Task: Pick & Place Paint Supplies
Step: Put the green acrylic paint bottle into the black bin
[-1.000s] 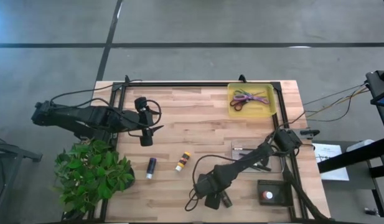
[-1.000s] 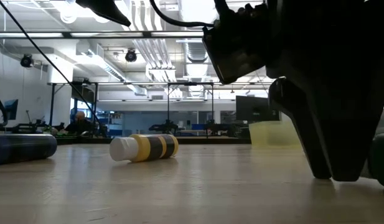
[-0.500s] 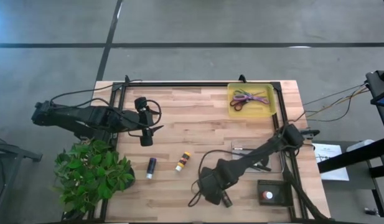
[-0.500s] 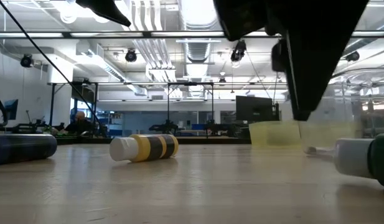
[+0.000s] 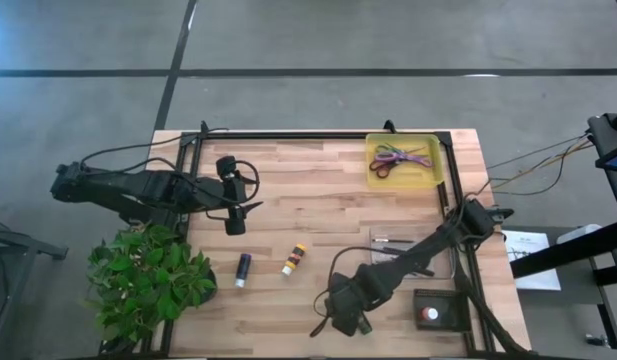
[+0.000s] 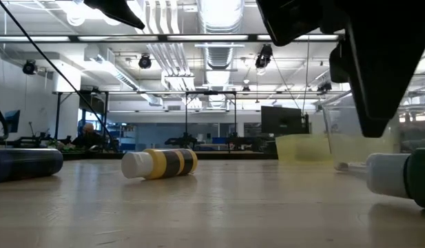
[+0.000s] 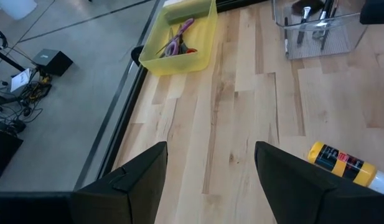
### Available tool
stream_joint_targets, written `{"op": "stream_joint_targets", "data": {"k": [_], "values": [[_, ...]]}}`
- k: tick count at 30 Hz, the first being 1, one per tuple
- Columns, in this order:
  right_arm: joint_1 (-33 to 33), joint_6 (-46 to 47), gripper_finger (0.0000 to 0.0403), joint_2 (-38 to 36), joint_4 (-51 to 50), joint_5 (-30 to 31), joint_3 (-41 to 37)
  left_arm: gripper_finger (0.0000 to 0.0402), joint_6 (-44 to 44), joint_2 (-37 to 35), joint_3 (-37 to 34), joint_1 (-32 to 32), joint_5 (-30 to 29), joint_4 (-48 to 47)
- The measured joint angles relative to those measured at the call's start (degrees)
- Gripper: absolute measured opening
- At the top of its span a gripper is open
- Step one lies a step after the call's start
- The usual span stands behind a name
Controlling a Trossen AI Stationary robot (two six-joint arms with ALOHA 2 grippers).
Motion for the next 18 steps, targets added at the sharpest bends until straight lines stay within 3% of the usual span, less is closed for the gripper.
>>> {"op": "stream_joint_targets", "data": {"k": [18], "values": [[-0.75, 1.94, 0.0216, -0.15, -3.93, -1.45, -0.67, 0.0248, 0.00, 0.00, 0.00, 0.00, 0.34, -1.28]]}}
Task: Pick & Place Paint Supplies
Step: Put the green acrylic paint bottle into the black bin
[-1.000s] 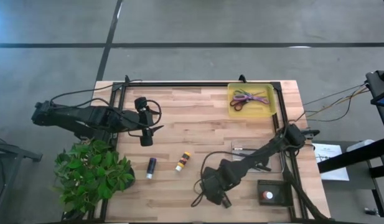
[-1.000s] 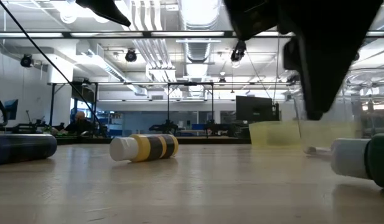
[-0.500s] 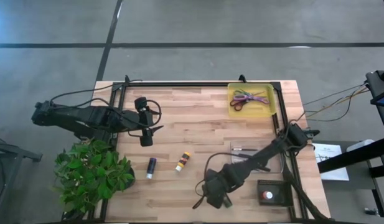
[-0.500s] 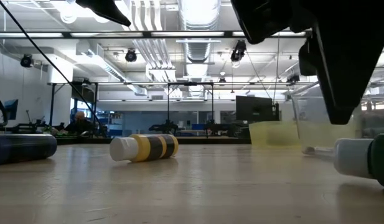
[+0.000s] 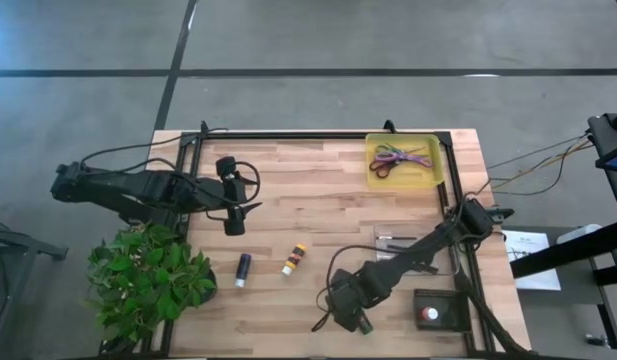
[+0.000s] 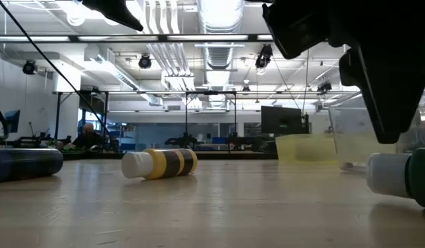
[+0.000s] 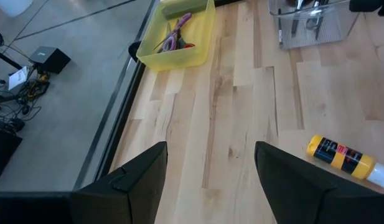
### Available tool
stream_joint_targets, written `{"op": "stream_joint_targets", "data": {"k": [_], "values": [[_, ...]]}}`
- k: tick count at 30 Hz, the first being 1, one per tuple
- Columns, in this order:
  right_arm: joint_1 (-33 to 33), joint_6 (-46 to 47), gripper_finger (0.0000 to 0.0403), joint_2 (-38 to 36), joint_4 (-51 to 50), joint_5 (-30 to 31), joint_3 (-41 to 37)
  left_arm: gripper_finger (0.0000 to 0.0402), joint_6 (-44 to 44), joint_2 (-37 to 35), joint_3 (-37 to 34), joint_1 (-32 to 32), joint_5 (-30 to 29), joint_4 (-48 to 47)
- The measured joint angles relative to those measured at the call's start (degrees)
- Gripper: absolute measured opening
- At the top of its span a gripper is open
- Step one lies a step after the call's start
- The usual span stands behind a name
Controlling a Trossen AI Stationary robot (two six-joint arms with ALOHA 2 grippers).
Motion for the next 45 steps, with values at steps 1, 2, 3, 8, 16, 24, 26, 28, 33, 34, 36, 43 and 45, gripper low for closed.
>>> {"op": "stream_joint_targets", "data": {"k": [1, 2, 3, 8, 16, 24, 26, 28, 33, 34, 36, 43, 45], "values": [[0.11, 0.03, 0.0216, -0.16, 0.09, 0.38, 0.11, 0.0248, 0.00, 0.00, 0.00, 0.00, 0.00, -0.01], [0.21, -0.01, 0.0216, -0.32, 0.15, 1.05, 0.38, 0.0248, -0.01, 0.00, 0.00, 0.00, 0.00, 0.00], [0.38, -0.07, 0.0216, -0.55, 0.29, 1.72, 0.68, 0.0248, -0.01, 0.00, 0.00, 0.00, 0.00, -0.02], [1.25, 0.12, 0.0216, -2.60, 0.33, 5.01, 2.52, 0.0248, -0.02, 0.00, 0.00, -0.03, 0.02, -0.02], [4.60, 7.00, 0.0216, -2.90, 2.68, 7.79, 4.61, 0.0248, -0.07, 0.00, 0.00, -0.04, 0.11, -0.22], [9.26, 19.19, 0.0216, -1.35, 3.85, 8.02, 4.68, 0.0248, -0.09, -0.04, 0.00, -0.04, 0.11, -0.43], [10.59, 21.71, 0.0216, -0.82, 3.42, 8.60, 4.69, 0.0248, -0.07, -0.04, 0.00, -0.02, 0.11, -0.60], [11.63, 23.92, 0.0216, -0.30, 3.15, 8.99, 4.63, 0.0248, -0.07, -0.04, 0.00, -0.04, 0.11, -0.65], [13.41, 27.97, 0.0216, 1.04, 0.27, 9.49, 4.65, 0.0248, -0.29, -0.04, 0.00, -0.04, 0.55, -1.54], [13.67, 28.37, 0.0216, 1.34, -0.46, 9.51, 4.63, 0.0248, -0.51, -0.04, 0.00, -0.04, 0.62, -1.65], [13.77, 28.83, 0.0216, 1.86, -0.86, 9.74, 4.63, 0.0248, -0.99, -0.04, 0.00, -0.06, 0.68, -1.92], [13.64, 26.79, 0.0216, 4.49, -1.87, 10.91, 4.61, 0.0248, -1.09, -0.04, 0.00, -0.09, 1.05, -1.90], [13.55, 26.30, 0.0216, 5.37, -1.78, 10.91, 4.61, 0.0248, -1.09, -0.04, 0.00, -0.09, 1.08, -1.91]]}}
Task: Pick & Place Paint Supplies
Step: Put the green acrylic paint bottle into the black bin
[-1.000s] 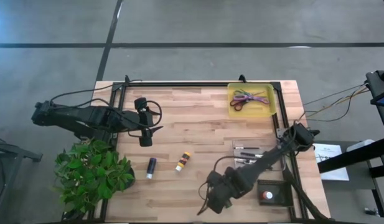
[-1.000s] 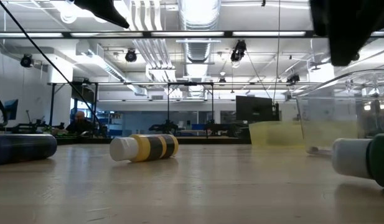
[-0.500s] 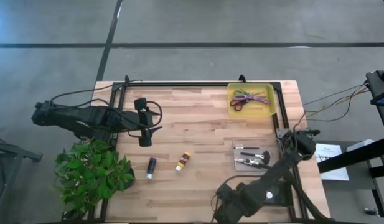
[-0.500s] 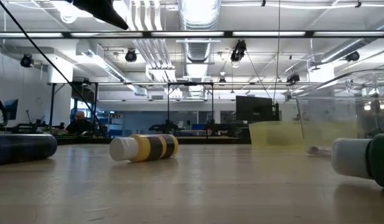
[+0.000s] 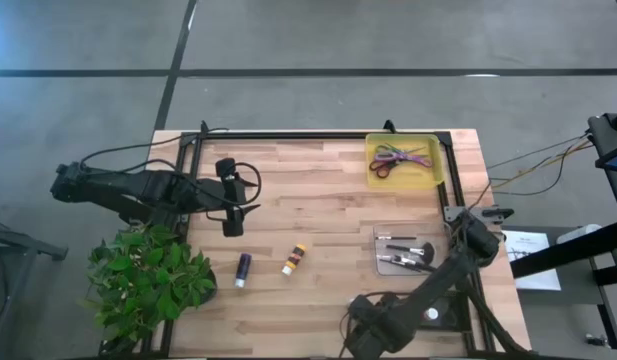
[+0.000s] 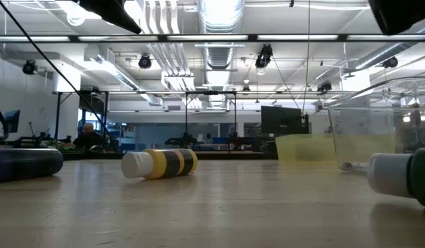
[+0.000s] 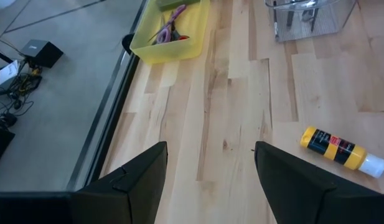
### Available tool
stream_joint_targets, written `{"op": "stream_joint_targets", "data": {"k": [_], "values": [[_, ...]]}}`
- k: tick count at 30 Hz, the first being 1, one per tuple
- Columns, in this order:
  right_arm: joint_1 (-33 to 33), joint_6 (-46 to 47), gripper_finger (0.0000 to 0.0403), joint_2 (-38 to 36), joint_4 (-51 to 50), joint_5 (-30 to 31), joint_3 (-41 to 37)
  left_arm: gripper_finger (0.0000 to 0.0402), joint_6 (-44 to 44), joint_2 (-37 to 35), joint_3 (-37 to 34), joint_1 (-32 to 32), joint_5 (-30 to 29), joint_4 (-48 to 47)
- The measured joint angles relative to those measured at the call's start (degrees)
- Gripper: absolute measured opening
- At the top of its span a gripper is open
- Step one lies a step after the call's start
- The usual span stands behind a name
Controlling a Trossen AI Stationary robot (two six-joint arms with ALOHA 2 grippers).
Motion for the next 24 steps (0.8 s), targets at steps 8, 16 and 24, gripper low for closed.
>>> {"op": "stream_joint_targets", "data": {"k": [8, 16, 24], "values": [[-0.93, -3.14, 0.0216, 2.66, 0.12, 0.50, -0.02, 0.0248, -0.23, 0.00, 0.00, 0.00, 0.48, 0.00], [-0.32, -5.39, 0.0216, 3.44, 0.94, 2.36, 0.00, 0.0248, -0.42, 0.04, 0.00, -0.11, 1.60, -0.38], [0.79, -5.48, 0.0177, 3.48, 1.22, 4.92, -0.02, 0.0248, -0.51, 0.04, 0.00, -0.11, 3.03, -0.42]]}}
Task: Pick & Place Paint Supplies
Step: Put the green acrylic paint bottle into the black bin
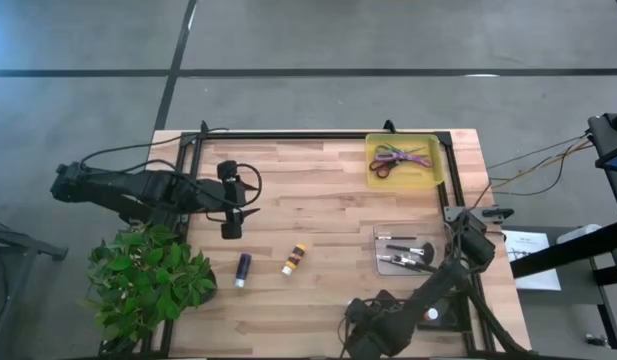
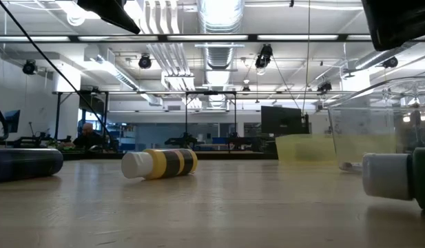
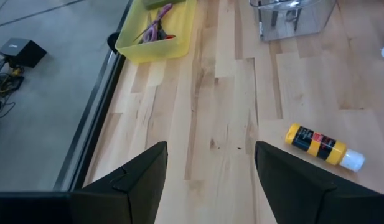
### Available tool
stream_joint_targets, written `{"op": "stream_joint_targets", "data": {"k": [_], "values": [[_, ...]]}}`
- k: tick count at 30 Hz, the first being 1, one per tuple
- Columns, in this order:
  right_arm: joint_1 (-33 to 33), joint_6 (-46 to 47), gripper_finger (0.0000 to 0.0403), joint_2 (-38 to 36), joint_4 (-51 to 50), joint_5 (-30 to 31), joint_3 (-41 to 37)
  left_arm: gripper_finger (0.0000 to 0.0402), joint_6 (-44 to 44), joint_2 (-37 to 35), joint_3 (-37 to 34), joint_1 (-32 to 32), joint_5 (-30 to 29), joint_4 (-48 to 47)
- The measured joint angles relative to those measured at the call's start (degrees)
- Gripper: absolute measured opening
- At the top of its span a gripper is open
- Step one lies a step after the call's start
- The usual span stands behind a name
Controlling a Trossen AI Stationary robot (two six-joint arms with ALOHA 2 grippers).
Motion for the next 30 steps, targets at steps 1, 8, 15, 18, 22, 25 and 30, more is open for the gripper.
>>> {"op": "stream_joint_targets", "data": {"k": [1, 8, 15, 18, 22, 25, 30], "values": [[0.16, -0.09, 0.0164, 0.00, 0.08, 0.46, 0.00, 0.0248, -0.02, 0.00, 0.00, 0.00, 0.02, 0.02], [2.04, -6.17, 0.0105, -0.17, 2.90, 5.94, 1.34, 0.0248, 0.76, 0.00, -1.36, 0.00, 4.35, 0.67], [2.91, -16.65, 0.0127, -1.11, 2.83, 13.78, 7.53, 0.0248, 12.98, 0.00, -10.36, -4.06, 26.83, 19.99], [2.16, -20.05, 0.0130, -1.24, 2.73, 14.60, 8.91, 0.0248, 20.10, 0.09, -16.57, -9.82, 30.17, 36.94], [1.32, -22.56, 0.0131, -1.63, 0.53, 16.19, 9.71, 0.0248, 29.69, 1.57, -23.93, -18.44, 24.44, 53.73], [0.74, -24.66, 0.0131, -2.90, -0.77, 18.77, 10.32, 0.0248, 33.90, 5.19, -26.65, -23.34, 15.25, 62.51], [-1.06, -30.57, 0.0132, -5.50, -1.43, 22.03, 10.47, 0.0248, 36.15, 12.91, -25.36, -23.43, 6.58, 65.93]]}}
